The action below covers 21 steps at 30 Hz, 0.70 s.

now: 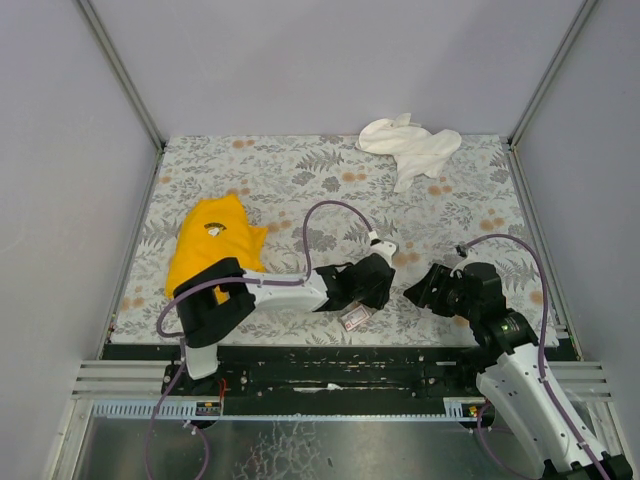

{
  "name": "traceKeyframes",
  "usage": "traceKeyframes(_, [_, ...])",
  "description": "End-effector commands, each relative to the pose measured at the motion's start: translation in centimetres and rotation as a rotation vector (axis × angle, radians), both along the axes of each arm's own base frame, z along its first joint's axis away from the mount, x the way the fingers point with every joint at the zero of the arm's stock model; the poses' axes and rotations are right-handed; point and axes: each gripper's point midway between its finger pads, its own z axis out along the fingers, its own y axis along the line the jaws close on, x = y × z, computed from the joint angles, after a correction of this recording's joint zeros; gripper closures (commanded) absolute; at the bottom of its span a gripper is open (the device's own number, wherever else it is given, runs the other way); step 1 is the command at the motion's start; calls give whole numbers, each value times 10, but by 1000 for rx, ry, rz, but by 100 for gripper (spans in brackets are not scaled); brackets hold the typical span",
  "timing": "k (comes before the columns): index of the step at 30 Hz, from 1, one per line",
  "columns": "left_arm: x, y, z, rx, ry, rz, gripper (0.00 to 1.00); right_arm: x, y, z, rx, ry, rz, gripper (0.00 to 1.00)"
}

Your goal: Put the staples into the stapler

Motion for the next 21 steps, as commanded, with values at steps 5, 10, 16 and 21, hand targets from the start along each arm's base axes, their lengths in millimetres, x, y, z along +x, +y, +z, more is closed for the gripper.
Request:
traceKeyframes(5, [19,-3,1,48,-60,74,68,10,-10,9,-44,-50,-43,36])
traceKeyframes(10, [18,-6,-7,65,-43,66,67,9,-9,4,-45,-43,-38,36])
traceKeyframes(16, [19,-3,-15,96,-37,92,71,9,-9,3,-46,-44,-33,36])
traceKeyframes(21, [16,-2,-18,109,-28,87,75,10,-9,5,-45,-47,-33,36])
